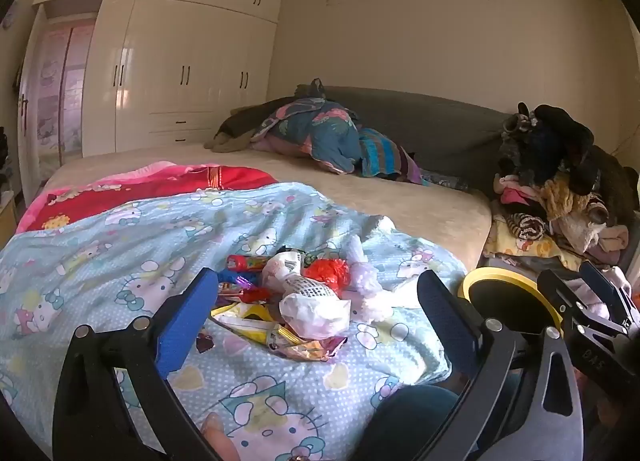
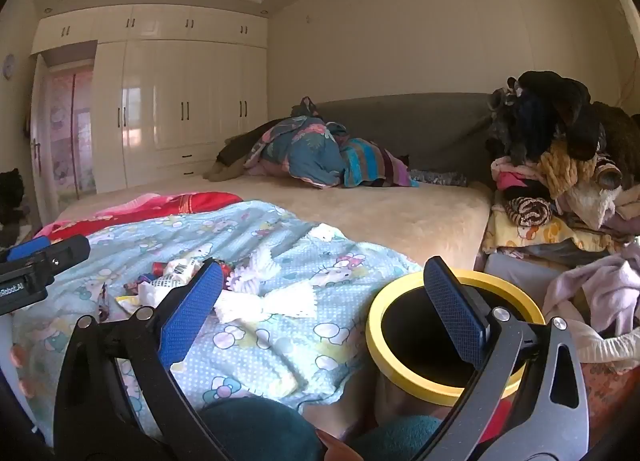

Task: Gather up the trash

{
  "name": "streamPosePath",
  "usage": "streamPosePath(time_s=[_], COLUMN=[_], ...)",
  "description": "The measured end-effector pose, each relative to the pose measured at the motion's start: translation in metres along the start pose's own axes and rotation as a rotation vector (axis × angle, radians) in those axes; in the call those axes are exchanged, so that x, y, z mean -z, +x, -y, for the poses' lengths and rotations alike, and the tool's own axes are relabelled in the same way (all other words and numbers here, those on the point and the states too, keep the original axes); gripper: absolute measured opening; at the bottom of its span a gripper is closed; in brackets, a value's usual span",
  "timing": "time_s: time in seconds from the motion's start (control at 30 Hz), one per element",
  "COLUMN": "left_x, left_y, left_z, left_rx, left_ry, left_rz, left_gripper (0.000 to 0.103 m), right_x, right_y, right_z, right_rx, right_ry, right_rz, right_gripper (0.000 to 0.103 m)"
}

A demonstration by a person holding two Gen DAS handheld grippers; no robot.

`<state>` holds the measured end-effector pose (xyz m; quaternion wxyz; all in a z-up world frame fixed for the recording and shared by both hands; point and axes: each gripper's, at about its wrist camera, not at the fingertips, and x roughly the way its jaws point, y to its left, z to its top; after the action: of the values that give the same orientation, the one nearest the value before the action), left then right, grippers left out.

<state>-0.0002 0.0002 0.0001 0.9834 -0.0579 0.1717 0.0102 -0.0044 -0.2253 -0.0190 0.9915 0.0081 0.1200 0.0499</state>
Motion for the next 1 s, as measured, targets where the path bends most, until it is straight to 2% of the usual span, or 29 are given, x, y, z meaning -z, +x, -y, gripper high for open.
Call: streamPosePath(time_s=[1.0], left_x=[0.0011], left_y=[-0.0005], left_z=[0.0061], left_rx=[0.003], left_ry=[0.002], left_rz=[-0.003], left_gripper=[0.097], right_x=[-0.0017], right_y=[-0.0031], right_z=[0.0007], right_rx=[-0.004], right_ry=[0.006], right_rz=[0.008], right_gripper=[0.093])
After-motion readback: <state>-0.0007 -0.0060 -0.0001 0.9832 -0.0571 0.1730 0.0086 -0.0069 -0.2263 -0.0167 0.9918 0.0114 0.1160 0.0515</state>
